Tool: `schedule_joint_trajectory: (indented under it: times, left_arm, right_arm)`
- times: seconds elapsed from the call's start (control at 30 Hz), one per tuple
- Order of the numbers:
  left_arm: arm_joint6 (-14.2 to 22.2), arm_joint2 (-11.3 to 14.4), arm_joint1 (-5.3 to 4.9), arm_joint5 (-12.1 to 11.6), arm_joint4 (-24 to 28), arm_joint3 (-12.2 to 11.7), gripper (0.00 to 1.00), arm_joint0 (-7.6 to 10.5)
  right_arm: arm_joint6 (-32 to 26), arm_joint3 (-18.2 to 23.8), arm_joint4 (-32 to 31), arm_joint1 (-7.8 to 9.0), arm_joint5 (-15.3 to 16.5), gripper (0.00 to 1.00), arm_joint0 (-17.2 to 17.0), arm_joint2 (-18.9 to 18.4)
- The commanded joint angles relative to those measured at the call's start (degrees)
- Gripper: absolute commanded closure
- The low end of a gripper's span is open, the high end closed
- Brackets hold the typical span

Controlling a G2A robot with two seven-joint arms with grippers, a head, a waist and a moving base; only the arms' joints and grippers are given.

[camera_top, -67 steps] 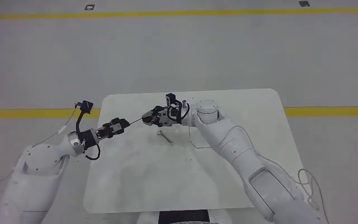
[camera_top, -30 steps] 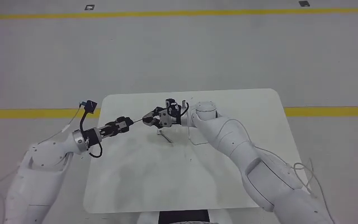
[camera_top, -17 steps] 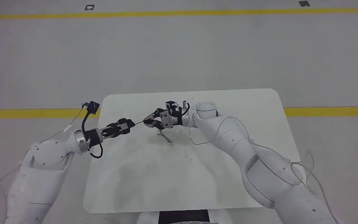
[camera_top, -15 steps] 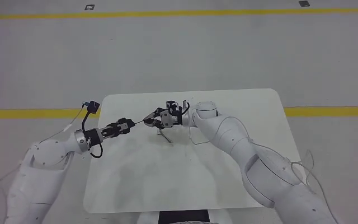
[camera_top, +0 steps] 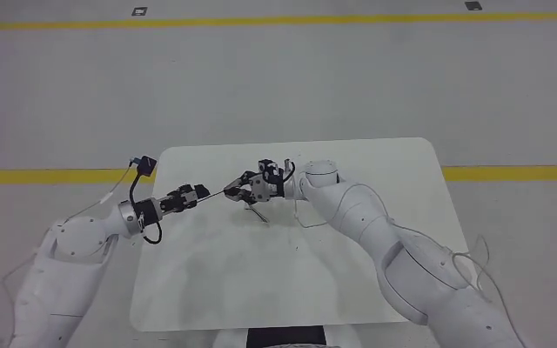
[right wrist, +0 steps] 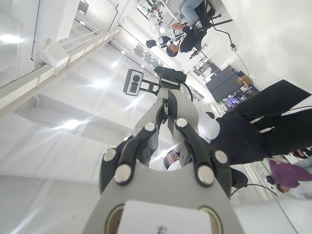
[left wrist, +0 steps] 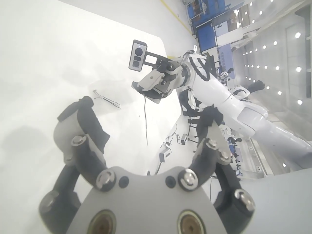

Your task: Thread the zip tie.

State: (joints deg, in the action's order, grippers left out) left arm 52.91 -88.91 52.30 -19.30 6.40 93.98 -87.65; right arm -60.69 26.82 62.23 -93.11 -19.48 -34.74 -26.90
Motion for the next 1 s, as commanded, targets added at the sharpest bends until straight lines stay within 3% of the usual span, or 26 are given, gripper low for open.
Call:
schedule_joint_trajectory:
  times: [0.0,0.03,0.13,0.17,0.23,0.3,0.6,0.97]
  left_arm:
    - [0.2,0.1,-0.06,-0.1,-0.3,-0.1,0.00,0.06]
    - [0.2,0.2,-0.09,-0.2,-0.3,-0.2,0.13,0.09]
    - [0.4,0.5,-0.16,-0.2,-0.5,-0.2,0.26,0.02]
    - [0.5,0.6,-0.20,-0.2,-0.6,-0.1,0.35,-0.01]
    - [0.7,0.7,-0.26,-0.2,-0.8,-0.2,0.39,0.04]
    - [0.9,1.0,-0.30,-0.2,-1.0,-0.1,0.38,0.07]
    - [-0.4,2.1,-0.40,-0.2,-2.2,0.1,0.51,0.06]
    - [-1.8,3.3,-0.52,0.0,-3.2,-0.4,0.56,0.61]
  right_arm:
    - [-1.0,-0.7,0.8,-0.10,0.0,1.00,0.3,1.2]
    - [-1.5,-1.0,1.6,-0.16,0.0,1.00,0.5,1.6]
    - [-2.5,-2.7,3.6,-0.42,0.0,1.00,1.1,3.8]
    - [-2.5,-3.3,4.3,-0.55,0.0,1.00,1.4,4.7]
    - [-2.7,-4.1,5.7,-0.74,0.0,1.00,1.9,5.9]
    - [-2.4,-4.8,7.4,-0.96,0.0,1.00,2.4,7.1]
    - [0.6,-4.8,13.7,-1.63,0.0,1.00,2.9,11.1]
    - [0.6,-4.3,18.7,-1.46,0.0,1.00,3.8,17.1]
